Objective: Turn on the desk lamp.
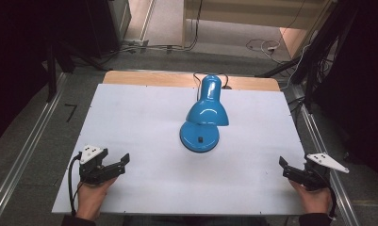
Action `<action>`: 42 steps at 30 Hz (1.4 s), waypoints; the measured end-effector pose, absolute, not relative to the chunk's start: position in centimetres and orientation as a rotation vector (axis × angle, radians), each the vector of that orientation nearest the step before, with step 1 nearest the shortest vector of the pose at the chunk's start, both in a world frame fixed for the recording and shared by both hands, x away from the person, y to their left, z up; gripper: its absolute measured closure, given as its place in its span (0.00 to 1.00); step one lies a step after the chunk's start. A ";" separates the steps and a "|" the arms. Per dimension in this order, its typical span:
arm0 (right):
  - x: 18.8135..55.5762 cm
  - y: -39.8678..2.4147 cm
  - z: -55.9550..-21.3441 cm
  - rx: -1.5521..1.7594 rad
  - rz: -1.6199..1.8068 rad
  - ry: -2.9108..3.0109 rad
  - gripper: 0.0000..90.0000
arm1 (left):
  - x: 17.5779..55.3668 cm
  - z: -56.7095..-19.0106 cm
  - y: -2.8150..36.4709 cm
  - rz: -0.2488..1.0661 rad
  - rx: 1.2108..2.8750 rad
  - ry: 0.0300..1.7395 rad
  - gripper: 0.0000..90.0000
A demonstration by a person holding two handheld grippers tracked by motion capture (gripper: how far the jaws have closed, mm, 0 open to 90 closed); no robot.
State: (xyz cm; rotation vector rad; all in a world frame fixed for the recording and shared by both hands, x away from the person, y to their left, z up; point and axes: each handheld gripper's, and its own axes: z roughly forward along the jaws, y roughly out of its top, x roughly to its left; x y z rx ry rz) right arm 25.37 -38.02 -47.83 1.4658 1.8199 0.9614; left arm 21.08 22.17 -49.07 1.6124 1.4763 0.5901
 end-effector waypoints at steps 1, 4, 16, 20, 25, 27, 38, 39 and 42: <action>25.3 -38.2 -47.8 1.472 0.983 1.818 0.05 | 21.1 -49.0 22.2 0.590 1.613 1.476 0.18; 25.2 -38.5 -47.8 1.508 1.033 1.814 0.05 | 21.1 -49.0 22.2 0.592 1.613 1.476 0.18; 25.2 -36.7 -47.6 1.506 1.074 1.872 0.05 | 21.0 -49.0 22.3 0.621 1.596 1.487 0.18; 25.2 -36.0 -47.6 1.473 1.071 1.884 0.05 | 21.0 -49.0 22.3 0.627 1.595 1.488 0.18; 25.5 -35.1 -47.8 1.466 1.071 1.923 0.05 | 20.9 -49.0 22.3 0.640 1.593 1.490 0.18; 25.6 -34.9 -47.8 1.458 1.082 1.924 0.05 | 21.0 -49.0 22.2 0.645 1.593 1.492 0.18; 26.3 -33.7 -47.8 1.440 1.087 1.954 0.05 | 21.1 -49.0 22.3 0.675 1.600 1.518 0.13; 26.4 -33.6 -47.8 1.434 1.093 1.952 0.05 | 21.1 -49.0 22.3 0.677 1.603 1.518 0.13; 26.6 -33.4 -47.7 1.431 1.105 1.950 0.05 | 21.1 -49.0 22.3 0.680 1.610 1.520 0.13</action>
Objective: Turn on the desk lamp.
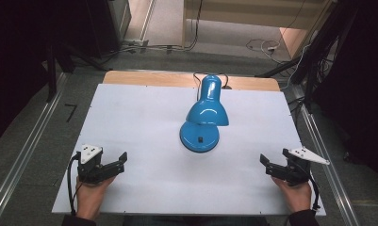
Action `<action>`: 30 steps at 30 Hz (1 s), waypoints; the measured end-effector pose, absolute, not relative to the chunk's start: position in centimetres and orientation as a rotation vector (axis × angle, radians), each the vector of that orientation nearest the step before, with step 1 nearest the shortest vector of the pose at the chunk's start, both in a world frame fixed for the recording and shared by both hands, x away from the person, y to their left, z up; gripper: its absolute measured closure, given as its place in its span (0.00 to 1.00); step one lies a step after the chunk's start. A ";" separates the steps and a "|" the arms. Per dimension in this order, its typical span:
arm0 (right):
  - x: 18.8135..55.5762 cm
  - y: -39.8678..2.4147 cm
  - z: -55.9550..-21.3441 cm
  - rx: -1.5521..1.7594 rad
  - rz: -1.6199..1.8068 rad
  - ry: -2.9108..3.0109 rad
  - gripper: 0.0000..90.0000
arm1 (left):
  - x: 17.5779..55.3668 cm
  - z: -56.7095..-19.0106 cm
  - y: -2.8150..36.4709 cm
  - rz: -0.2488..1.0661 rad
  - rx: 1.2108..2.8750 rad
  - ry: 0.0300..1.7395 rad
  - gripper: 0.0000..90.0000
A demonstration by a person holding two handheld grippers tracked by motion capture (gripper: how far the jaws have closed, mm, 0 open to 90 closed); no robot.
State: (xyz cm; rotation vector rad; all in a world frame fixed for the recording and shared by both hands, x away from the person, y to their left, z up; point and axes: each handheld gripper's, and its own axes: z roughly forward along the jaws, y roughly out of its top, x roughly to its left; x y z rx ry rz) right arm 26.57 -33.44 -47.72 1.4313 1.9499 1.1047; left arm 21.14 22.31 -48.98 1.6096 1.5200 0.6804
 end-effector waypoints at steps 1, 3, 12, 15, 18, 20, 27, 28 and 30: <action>26.6 -33.3 -47.7 1.434 1.104 1.951 0.05 | 21.1 -49.0 22.3 0.680 1.610 1.521 0.13; 26.8 -33.2 -47.7 1.435 1.103 1.955 0.05 | 21.1 -48.9 22.3 0.684 1.610 1.518 0.13; 27.1 -32.7 -47.6 1.424 1.124 1.951 0.05 | 21.1 -48.9 22.3 0.672 1.610 1.513 0.12; 27.1 -32.5 -47.6 1.420 1.126 1.957 0.05 | 21.2 -49.0 22.3 0.670 1.614 1.510 0.12; 27.2 -32.2 -47.6 1.405 1.114 1.968 0.05 | 21.2 -48.9 22.2 0.667 1.613 1.510 0.12; 27.3 -32.0 -47.5 1.400 1.121 1.970 0.05 | 21.2 -48.9 22.2 0.668 1.613 1.510 0.12; 27.5 -31.2 -47.5 1.386 1.137 1.985 0.05 | 21.2 -48.9 22.2 0.666 1.612 1.509 0.12; 27.6 -31.1 -47.5 1.381 1.140 1.986 0.05 | 21.2 -48.9 22.2 0.664 1.611 1.509 0.12; 27.6 -30.9 -47.4 1.378 1.147 1.987 0.05 | 21.2 -49.0 22.2 0.665 1.611 1.510 0.12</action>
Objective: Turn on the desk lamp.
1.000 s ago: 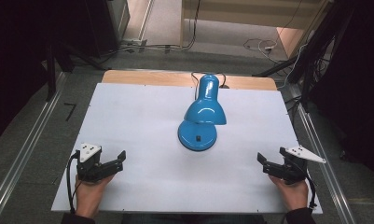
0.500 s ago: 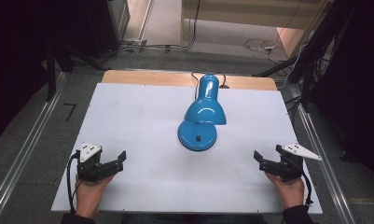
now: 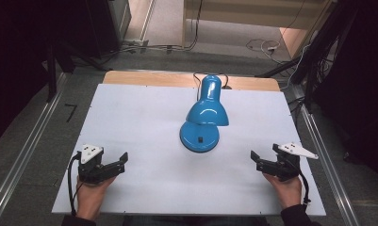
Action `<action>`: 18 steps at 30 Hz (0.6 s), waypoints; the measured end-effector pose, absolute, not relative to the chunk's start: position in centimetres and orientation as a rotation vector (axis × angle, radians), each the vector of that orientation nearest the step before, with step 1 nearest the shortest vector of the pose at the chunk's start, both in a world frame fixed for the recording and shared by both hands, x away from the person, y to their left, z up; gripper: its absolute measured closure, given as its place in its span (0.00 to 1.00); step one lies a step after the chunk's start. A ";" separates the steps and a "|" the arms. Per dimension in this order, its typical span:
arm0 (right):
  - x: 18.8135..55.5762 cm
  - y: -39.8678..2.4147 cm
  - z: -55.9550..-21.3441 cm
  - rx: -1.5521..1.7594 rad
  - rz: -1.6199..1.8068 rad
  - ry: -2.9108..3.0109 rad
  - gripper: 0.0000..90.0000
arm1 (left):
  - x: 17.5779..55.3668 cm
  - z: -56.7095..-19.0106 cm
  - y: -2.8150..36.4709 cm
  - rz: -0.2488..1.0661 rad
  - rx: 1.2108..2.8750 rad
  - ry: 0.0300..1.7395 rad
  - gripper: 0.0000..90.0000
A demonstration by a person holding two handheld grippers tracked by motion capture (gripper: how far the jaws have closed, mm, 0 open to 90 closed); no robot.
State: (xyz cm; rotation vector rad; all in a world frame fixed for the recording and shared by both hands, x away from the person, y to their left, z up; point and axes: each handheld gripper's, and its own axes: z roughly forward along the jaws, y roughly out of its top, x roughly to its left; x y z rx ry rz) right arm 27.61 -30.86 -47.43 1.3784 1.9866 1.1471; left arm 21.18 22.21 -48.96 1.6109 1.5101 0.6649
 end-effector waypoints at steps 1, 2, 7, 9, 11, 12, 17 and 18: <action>27.6 -30.8 -47.4 1.377 1.150 1.988 0.05 | 21.2 -49.0 22.2 0.664 1.611 1.510 0.12; 27.7 -30.7 -47.4 1.376 1.155 1.987 0.05 | 21.2 -49.0 22.2 0.664 1.611 1.509 0.12; 27.9 -30.3 -47.3 1.372 1.166 1.990 0.05 | 21.2 -49.0 22.2 0.665 1.611 1.509 0.12; 28.0 -30.1 -47.3 1.370 1.168 1.992 0.05 | 21.2 -49.0 22.2 0.665 1.611 1.509 0.12; 28.1 -29.9 -47.2 1.367 1.170 1.992 0.05 | 21.2 -49.0 22.2 0.664 1.611 1.509 0.12; 28.1 -29.8 -47.3 1.367 1.175 1.993 0.05 | 21.2 -49.0 22.2 0.663 1.611 1.509 0.12; 28.3 -29.2 -47.2 1.357 1.183 2.008 0.05 | 21.2 -49.0 22.2 0.666 1.610 1.509 0.12; 28.4 -29.1 -47.2 1.355 1.185 2.011 0.05 | 21.2 -49.0 22.2 0.665 1.611 1.509 0.12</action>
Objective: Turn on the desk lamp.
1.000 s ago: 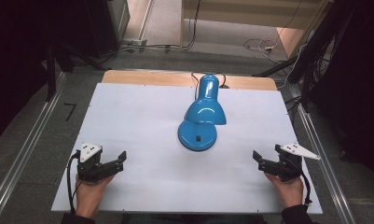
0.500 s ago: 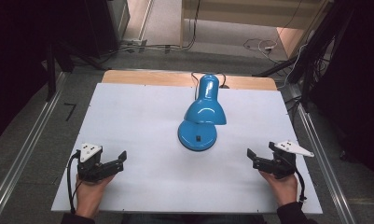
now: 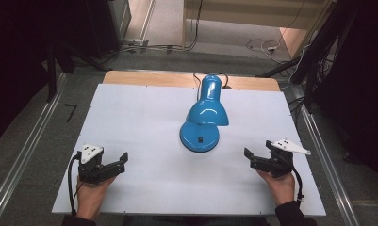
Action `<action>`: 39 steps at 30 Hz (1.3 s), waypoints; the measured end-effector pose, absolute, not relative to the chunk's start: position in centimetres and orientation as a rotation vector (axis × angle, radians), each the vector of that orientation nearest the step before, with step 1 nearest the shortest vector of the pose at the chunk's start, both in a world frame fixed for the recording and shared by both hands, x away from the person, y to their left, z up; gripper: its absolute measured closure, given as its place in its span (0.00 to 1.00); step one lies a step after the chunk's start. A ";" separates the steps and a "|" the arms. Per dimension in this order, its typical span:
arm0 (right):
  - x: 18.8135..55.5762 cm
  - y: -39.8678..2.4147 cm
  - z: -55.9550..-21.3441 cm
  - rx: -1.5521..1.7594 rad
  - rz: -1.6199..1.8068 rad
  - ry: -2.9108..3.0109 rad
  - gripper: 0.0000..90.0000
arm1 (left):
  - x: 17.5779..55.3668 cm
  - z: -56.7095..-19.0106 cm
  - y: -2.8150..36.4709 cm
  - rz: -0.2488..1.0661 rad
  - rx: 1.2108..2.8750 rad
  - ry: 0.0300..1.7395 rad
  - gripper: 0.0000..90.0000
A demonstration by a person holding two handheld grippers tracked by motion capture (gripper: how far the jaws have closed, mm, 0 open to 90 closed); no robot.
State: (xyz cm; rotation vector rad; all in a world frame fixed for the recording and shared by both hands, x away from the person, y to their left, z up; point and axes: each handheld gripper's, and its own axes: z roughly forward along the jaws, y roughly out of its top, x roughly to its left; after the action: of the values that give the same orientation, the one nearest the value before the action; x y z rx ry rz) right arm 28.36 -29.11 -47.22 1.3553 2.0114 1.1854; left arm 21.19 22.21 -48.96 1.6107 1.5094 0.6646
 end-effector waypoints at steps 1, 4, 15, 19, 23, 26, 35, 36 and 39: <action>28.4 -29.0 -47.2 1.351 1.186 2.015 0.05 | 21.2 -49.0 22.2 0.664 1.610 1.510 0.12; 28.6 -28.6 -47.2 1.346 1.193 2.019 0.05 | 21.2 -49.0 22.2 0.664 1.611 1.509 0.12; 29.1 -27.2 -47.3 1.337 1.206 2.038 0.05 | 21.2 -49.0 22.2 0.663 1.607 1.509 0.12; 29.2 -26.7 -47.3 1.330 1.213 2.047 0.05 | 21.2 -49.0 22.2 0.660 1.608 1.507 0.12; 29.4 -26.2 -47.3 1.319 1.217 2.058 0.05 | 21.2 -49.0 22.2 0.660 1.606 1.509 0.12; 29.4 -25.9 -47.4 1.311 1.214 2.070 0.05 | 21.2 -49.0 22.3 0.659 1.604 1.507 0.12; 29.7 -24.9 -47.4 1.295 1.231 2.084 0.05 | 21.2 -49.0 22.3 0.657 1.603 1.507 0.12; 29.7 -24.8 -47.4 1.295 1.233 2.083 0.06 | 21.2 -49.0 22.3 0.657 1.603 1.507 0.12; 29.9 -24.5 -47.4 1.295 1.237 2.084 0.06 | 21.2 -49.0 22.3 0.657 1.603 1.507 0.12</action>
State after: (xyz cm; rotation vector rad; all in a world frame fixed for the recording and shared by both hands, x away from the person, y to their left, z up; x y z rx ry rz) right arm 29.88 -24.50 -47.38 1.2952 2.0843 1.2366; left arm 21.20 22.25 -48.97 1.6029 1.5068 0.6570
